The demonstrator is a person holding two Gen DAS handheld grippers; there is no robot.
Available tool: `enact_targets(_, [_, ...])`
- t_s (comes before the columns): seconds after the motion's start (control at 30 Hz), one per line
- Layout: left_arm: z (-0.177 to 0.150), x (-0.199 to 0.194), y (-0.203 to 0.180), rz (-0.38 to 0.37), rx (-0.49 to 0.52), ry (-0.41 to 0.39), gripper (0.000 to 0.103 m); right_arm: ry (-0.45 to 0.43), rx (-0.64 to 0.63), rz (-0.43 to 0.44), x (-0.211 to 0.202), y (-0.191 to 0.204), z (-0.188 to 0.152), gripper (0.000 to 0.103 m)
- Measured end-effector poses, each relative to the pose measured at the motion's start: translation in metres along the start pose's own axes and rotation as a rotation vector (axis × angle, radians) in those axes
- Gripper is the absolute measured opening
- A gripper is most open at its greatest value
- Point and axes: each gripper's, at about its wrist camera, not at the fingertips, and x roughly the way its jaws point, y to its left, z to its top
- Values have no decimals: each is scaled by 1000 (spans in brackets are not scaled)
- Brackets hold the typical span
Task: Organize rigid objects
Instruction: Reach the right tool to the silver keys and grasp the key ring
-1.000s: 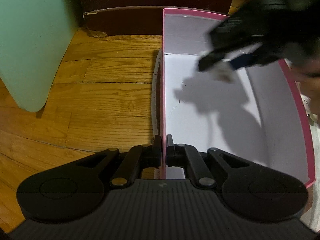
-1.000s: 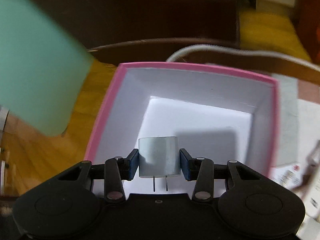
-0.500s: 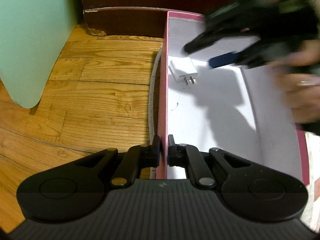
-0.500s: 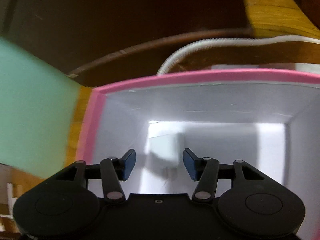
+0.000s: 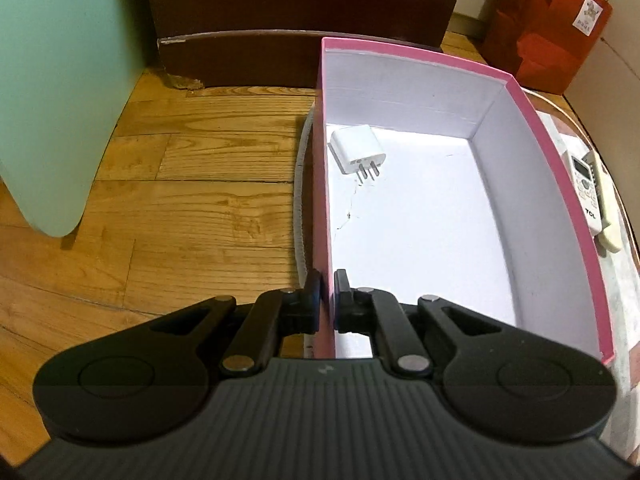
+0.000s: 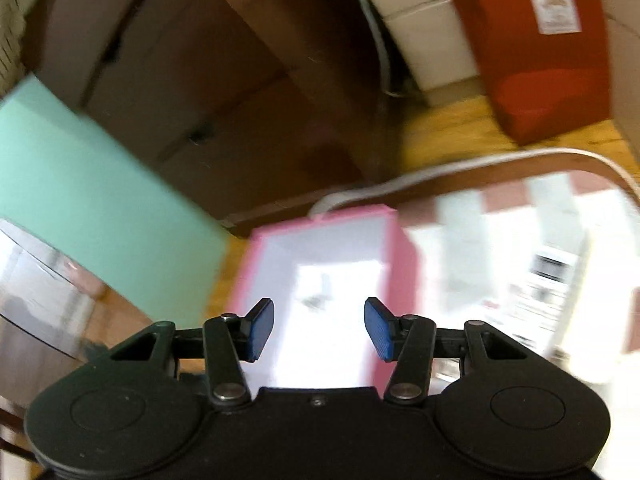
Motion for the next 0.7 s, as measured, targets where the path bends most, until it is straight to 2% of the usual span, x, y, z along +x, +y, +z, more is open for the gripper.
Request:
enact_targets(0.1, [0,-1,-3,16,1,3,5,27,-10,-88,15,-24,-28,56])
enact_targets(0.23, [0,0,-2,14,-6,4,5,80,-5,-120,57,-41,-58,47])
enact_targets(0.3, [0,0,-3,15,-1,-4,5,85,7,-105,76,-43,-65,42])
enact_targets(0.37, [-2,-1,-6,27,22,-19,4,93,50,-117,90,-48,-69,27])
enact_targets(0.47, [-4,-2,-8,36,36,-31,4,53,126,-203,103,-57,-71,27])
enact_targets(0.63, [-5,-4,-5,27,38,-36,4,15,164,-211,126,-59,-74,29])
enact_targets(0.7, [-5,-4,-7,33,49,-45,4,-4,191,-241,129,-60,-72,8])
